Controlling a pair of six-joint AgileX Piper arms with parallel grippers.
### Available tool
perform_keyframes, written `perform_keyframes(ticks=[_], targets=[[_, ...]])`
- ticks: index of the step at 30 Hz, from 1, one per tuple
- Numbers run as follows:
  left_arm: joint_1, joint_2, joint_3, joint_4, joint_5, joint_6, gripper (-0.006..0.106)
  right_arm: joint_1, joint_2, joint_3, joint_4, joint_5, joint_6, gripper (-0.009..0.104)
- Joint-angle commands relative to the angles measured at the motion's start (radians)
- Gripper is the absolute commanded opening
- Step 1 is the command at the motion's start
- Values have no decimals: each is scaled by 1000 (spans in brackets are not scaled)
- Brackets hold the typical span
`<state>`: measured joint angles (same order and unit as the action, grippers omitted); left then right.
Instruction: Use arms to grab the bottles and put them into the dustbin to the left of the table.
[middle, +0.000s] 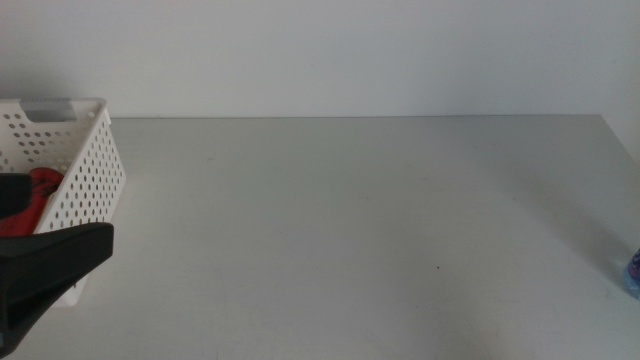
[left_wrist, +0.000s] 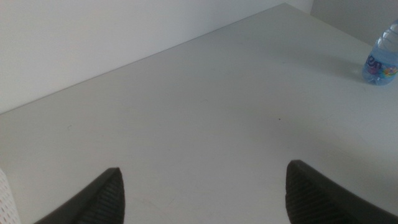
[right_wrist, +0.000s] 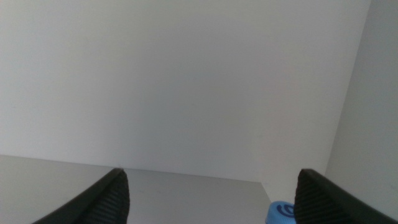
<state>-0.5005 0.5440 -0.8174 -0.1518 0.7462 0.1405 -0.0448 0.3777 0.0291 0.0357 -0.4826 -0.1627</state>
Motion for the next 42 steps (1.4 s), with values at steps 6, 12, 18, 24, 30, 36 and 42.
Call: perform_keyframes(ticks=[6, 12, 18, 24, 30, 36, 42], targets=[[-7, 5, -22, -8, -77, -13, 86, -6, 15, -10, -4, -25, 118, 68], [-7, 5, -22, -8, -77, -13, 86, -6, 26, -10, -5, 45, 99, 68], [-7, 5, -22, -8, -77, -13, 86, -6, 153, -10, -4, 36, 74, 68], [-7, 5, -22, -8, -77, -13, 86, -6, 362, -10, -4, -32, 75, 68], [-7, 5, -22, -8, -77, -13, 86, -6, 496, -10, -4, -94, 85, 68], [-7, 5, -22, -8, -77, -13, 86, -6, 589, -11, 5, -201, 173, 68], [-7, 5, -22, -8, -77, -13, 86, -14, 678, -11, 80, -399, 163, 67]])
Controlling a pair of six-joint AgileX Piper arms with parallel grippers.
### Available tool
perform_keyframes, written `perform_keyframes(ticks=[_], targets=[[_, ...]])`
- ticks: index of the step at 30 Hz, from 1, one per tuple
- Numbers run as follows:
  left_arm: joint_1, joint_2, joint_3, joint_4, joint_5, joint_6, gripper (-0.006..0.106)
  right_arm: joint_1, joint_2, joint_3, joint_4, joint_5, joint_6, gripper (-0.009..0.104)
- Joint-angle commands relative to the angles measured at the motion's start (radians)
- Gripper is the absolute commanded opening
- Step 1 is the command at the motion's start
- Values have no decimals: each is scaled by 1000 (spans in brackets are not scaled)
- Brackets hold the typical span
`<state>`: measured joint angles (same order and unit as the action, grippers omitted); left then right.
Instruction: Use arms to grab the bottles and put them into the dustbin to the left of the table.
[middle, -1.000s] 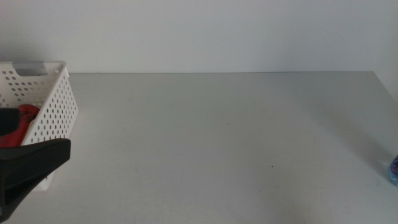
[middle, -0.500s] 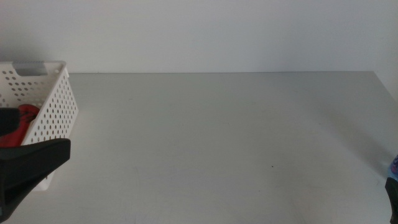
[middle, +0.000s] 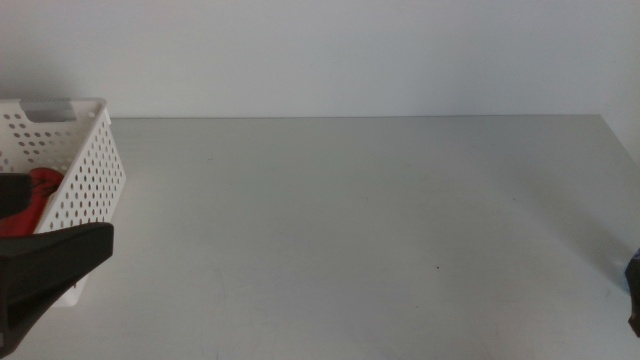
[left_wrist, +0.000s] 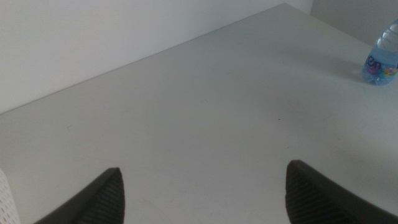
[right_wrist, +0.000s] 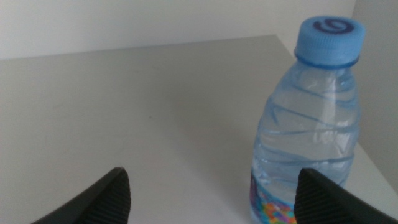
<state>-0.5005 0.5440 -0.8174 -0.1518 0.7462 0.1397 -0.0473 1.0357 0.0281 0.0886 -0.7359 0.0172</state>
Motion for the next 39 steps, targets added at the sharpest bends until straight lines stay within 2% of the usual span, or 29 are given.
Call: perform_keyframes(ticks=[1, 3, 5, 8, 12, 14, 20, 25, 27, 32, 39], targets=[[-7, 5, -22, -8, -77, -12, 86, -23, 35, -10, 45, -172, -17, 67], [-7, 5, -22, -8, -77, -12, 86, -71, 65, -10, 79, -238, -17, 66], [-7, 5, -22, -8, -77, -12, 86, -125, 84, -10, 82, -274, -17, 65], [-7, 5, -22, -7, -77, -12, 86, -190, 99, -10, 26, -281, -9, 64], [-7, 5, -22, -7, -77, -12, 86, -192, 119, -12, -89, -292, -17, 64], [-7, 5, -22, -7, -77, -12, 86, -192, 132, -12, -110, -310, -17, 64], [-7, 5, -22, -7, -77, -12, 86, -192, 203, -12, -109, -396, 15, 73], [-7, 5, -22, -7, -77, -12, 86, -192, 274, -26, -107, -445, -36, 86], [-7, 5, -22, -7, -77, -12, 86, -192, 297, -33, -83, -458, -61, 88], [-7, 5, -22, -7, -77, -12, 86, -192, 335, -50, -8, -537, -94, 89], [-7, 5, -22, -7, -77, -12, 86, -192, 387, -106, 15, -535, -101, 89]])
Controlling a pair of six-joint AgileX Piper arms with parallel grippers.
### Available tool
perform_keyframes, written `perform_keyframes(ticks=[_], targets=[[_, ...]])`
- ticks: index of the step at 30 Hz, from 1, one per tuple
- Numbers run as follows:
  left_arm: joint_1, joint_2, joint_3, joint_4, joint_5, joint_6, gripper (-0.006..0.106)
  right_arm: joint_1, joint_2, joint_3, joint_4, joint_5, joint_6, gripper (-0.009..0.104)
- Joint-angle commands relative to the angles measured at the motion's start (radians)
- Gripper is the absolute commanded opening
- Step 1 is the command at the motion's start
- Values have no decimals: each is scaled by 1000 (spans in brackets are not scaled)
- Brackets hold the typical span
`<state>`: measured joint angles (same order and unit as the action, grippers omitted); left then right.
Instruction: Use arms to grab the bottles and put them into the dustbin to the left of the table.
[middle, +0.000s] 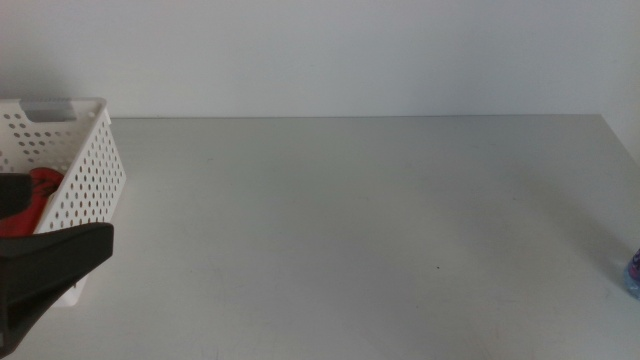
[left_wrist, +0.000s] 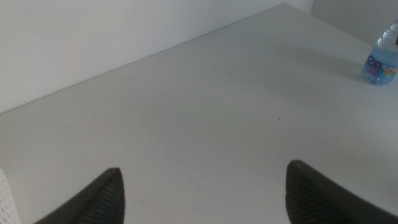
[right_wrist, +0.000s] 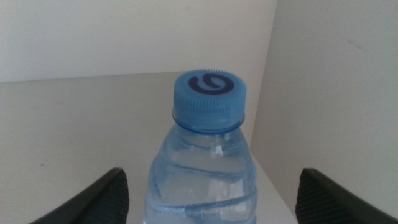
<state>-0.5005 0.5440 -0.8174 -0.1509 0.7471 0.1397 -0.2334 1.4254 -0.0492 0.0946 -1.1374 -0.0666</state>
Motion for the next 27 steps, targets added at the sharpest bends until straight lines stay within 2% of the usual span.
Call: perform_keyframes(ticks=[1, 22, 24, 27], targets=[[-7, 5, -22, -8, -78, -12, 86, -6, 9, -37, 17, -133, -25, 89], [-7, 5, -22, -8, -78, -12, 86, -6, 309, -201, 26, -142, -57, 88], [-7, 5, -22, -8, -78, -12, 86, -6, 323, -207, 26, -142, -57, 86], [-7, 5, -22, -8, -78, -12, 86, -6, 334, -214, 28, -147, -57, 77]])
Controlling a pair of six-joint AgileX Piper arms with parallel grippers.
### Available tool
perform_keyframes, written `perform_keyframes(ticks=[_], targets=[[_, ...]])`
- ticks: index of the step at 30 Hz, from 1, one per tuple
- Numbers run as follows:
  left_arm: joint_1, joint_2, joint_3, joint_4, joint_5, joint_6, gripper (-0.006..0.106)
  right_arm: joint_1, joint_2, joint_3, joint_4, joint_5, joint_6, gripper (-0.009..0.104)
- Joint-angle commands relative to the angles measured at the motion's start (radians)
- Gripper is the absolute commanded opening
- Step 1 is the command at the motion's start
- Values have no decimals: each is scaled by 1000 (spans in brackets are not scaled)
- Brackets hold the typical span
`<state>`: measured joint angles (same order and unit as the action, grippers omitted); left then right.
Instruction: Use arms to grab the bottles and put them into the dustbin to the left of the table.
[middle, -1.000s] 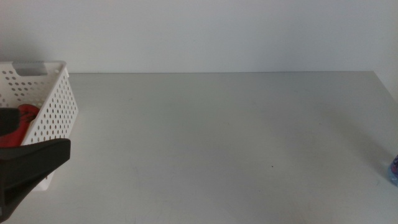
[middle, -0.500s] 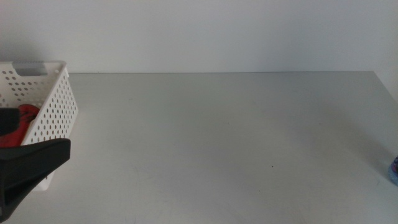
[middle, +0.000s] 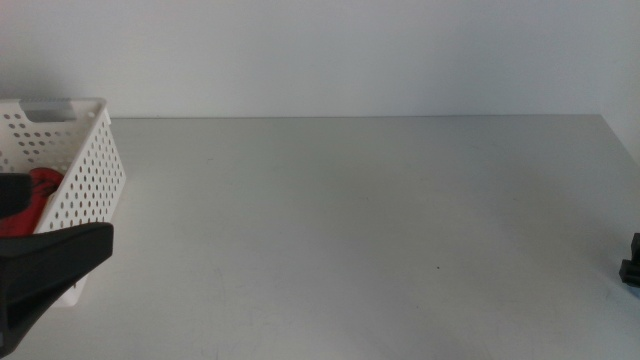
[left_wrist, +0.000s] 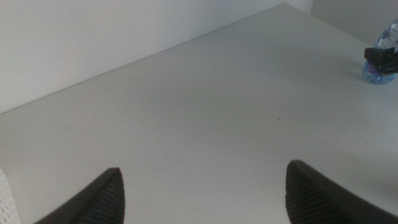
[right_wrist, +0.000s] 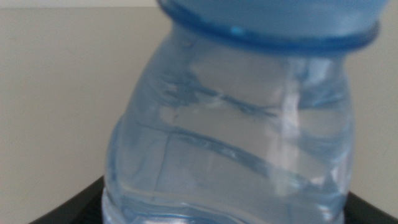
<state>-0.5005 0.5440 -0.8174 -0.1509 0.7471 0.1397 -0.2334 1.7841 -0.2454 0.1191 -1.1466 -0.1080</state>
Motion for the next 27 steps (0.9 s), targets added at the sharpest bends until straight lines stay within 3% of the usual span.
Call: perform_keyframes(ticks=[1, 5, 7, 8, 14, 17, 22, 27], targets=[[-7, 5, -22, -8, -78, -12, 86, -6, -22, -18, 3, -141, -16, 72], [-7, 5, -22, -8, -78, -12, 86, -5, -24, -18, -14, -172, -10, 31], [-7, 5, -22, -8, -78, -12, 86, 6, -28, -21, -59, -190, 27, 3], [-7, 5, -22, -8, -78, -12, 86, 16, -35, -27, -90, -188, 50, -1], [-7, 5, -22, -8, -78, -12, 86, 174, -91, -162, -310, -143, 214, -1], [-7, 5, -22, -8, -78, -12, 86, 276, -95, -309, -408, 6, 290, -1], [-7, 5, -22, -8, -78, -12, 86, 476, -50, -623, -593, 403, 450, -1], [-7, 5, -22, -8, -78, -12, 86, 607, 65, -882, -766, 474, 622, -1]])
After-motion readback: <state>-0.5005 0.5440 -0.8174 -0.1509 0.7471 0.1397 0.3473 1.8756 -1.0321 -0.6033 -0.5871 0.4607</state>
